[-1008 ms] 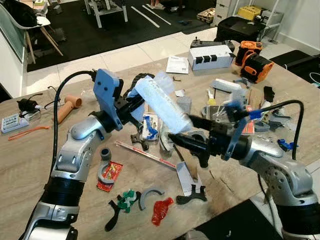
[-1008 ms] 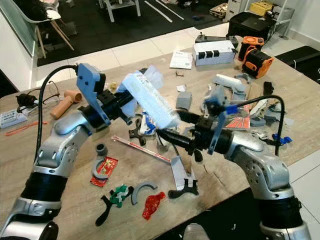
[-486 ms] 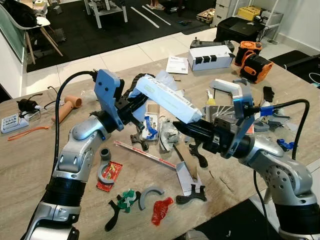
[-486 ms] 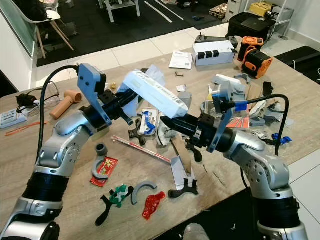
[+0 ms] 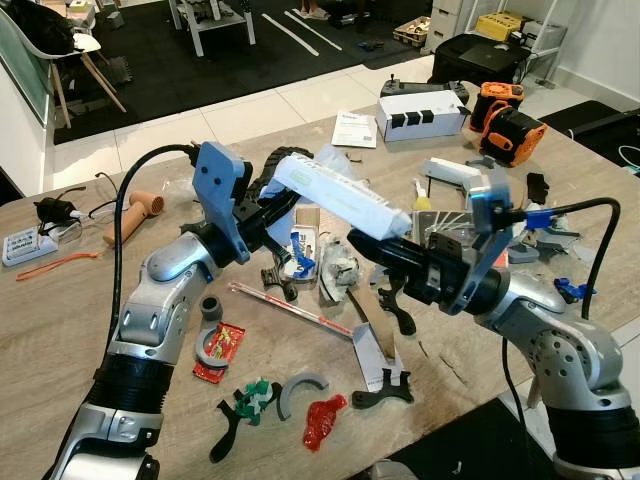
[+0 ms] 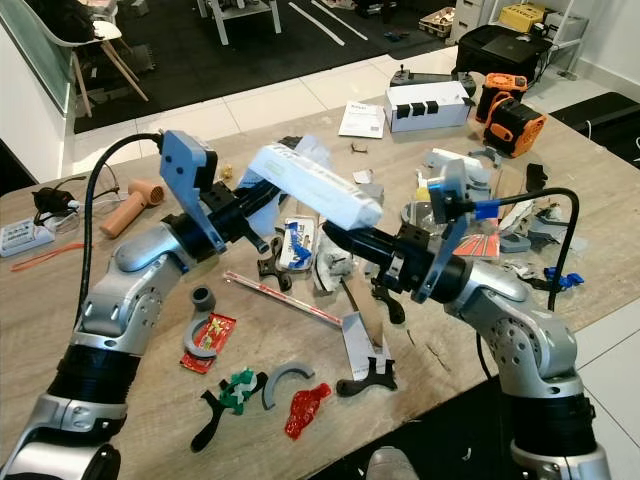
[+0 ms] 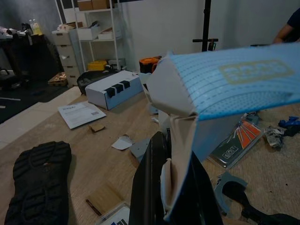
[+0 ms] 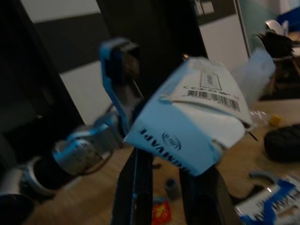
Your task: Picking trash to rubbish bin
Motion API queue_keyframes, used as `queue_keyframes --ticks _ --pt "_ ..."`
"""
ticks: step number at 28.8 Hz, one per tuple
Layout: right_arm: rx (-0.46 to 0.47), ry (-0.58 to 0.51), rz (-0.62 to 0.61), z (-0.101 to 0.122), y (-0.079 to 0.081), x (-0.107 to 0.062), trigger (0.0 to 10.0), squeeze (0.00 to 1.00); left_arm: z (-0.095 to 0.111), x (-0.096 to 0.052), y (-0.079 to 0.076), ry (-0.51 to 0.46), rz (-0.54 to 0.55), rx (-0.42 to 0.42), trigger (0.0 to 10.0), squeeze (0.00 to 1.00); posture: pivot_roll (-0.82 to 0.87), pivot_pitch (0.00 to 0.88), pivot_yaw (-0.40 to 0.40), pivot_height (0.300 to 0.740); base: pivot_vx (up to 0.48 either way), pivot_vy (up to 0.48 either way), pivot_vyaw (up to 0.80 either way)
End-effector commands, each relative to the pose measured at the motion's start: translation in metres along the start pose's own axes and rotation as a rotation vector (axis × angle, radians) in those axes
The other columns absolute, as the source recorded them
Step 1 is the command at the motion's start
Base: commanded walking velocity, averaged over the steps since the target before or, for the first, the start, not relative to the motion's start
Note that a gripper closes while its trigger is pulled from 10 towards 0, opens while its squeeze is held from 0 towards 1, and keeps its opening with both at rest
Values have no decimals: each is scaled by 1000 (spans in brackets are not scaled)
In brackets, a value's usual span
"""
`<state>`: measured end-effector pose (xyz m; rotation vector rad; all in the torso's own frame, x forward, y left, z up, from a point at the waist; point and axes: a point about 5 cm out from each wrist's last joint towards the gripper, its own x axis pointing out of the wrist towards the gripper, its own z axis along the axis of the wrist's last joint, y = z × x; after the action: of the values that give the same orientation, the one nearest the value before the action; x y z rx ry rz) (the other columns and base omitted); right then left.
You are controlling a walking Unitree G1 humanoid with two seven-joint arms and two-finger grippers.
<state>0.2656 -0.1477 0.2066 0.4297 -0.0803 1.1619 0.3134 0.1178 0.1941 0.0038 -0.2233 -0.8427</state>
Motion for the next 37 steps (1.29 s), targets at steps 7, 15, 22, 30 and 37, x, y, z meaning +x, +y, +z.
queue_keyframes --ticks 7,15,22,30,37 --pt "107 -128 -44 9 -9 -10 10000 1000 -2 0 -1 -6 -1 -3 10000 0 -112 0 52 740 0 0 0" --pt "182 -157 -81 4 -13 -15 10000 1000 -1 -2 3 -16 17 -3 10000 0 -110 0 52 740 0 0 0" --pt "179 -104 -137 -1 -18 -12 10000 1000 -1 -2 2 -19 12 -1 10000 0 -110 0 52 740 0 0 0" --pt "187 -5 -217 -4 -29 -2 10000 0 3 0 -1 -28 -6 33 10000 0 -109 0 53 740 0 0 0" --pt "217 23 -213 -5 -33 7 10000 0 5 1 -6 -39 -33 49 10000 0 -109 0 54 740 0 0 0"
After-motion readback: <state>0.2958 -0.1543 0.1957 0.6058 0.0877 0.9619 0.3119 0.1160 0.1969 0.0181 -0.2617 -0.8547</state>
